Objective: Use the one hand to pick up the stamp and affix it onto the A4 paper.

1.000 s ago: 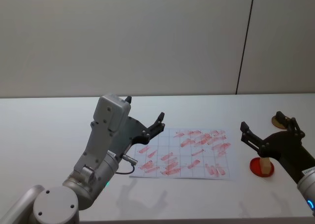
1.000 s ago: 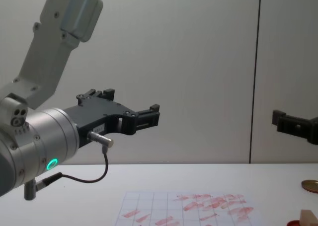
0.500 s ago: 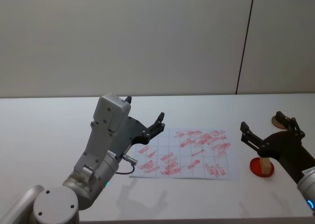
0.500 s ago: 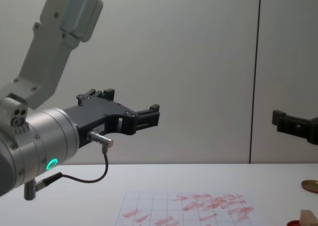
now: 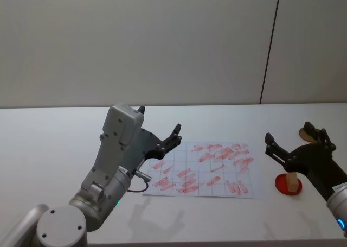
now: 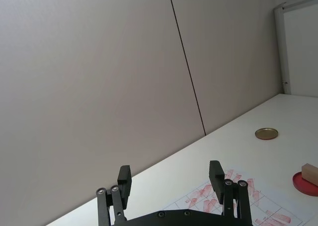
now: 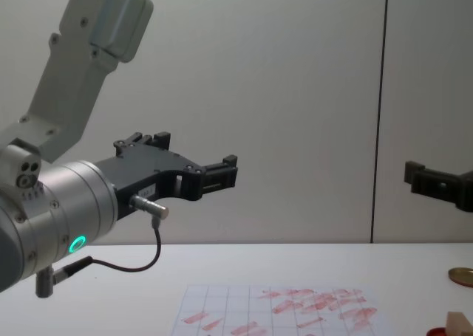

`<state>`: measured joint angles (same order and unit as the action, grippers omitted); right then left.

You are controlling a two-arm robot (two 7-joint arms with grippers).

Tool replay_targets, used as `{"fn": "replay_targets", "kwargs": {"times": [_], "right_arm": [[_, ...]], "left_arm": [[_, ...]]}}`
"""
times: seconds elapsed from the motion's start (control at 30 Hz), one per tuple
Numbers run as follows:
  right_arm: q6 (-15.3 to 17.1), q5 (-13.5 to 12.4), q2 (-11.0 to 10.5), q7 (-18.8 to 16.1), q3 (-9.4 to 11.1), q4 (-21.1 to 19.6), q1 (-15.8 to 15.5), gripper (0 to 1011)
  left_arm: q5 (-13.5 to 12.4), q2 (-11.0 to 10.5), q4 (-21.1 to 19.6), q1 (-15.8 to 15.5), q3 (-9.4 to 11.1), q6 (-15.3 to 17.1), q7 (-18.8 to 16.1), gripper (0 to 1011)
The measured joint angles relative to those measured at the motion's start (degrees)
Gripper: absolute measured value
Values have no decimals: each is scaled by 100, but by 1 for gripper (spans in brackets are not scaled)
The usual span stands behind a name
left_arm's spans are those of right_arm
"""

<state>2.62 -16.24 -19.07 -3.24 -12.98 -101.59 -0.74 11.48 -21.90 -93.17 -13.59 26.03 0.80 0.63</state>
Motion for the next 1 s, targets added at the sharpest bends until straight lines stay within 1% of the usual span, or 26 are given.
{"fn": "replay_targets", "kwargs": {"times": [0.33, 0.37, 0.43, 0.53, 0.73, 0.87, 1.0], "right_arm": [[461, 41, 121, 454, 1, -162, 38, 1001], [561, 41, 141, 555, 9, -173, 46, 1001], [643, 41, 159, 642, 19, -177, 57, 1001], [858, 32, 211, 872, 49, -171, 92, 1001], [1099, 5, 284, 1138, 101, -43, 159, 1001], [1239, -13, 340, 1305, 140, 148, 231, 1001], [1311, -25, 390, 1399, 167, 324, 295, 1001]], "left_arm": [[0, 0, 0, 0, 0, 0, 0, 993], [0, 0, 0, 0, 0, 0, 0, 993], [0, 0, 0, 0, 0, 0, 0, 993], [0, 0, 0, 0, 0, 0, 0, 993], [0, 0, 0, 0, 0, 0, 0, 993], [0, 0, 0, 0, 0, 0, 0, 993], [0, 0, 0, 0, 0, 0, 0, 993]]}}
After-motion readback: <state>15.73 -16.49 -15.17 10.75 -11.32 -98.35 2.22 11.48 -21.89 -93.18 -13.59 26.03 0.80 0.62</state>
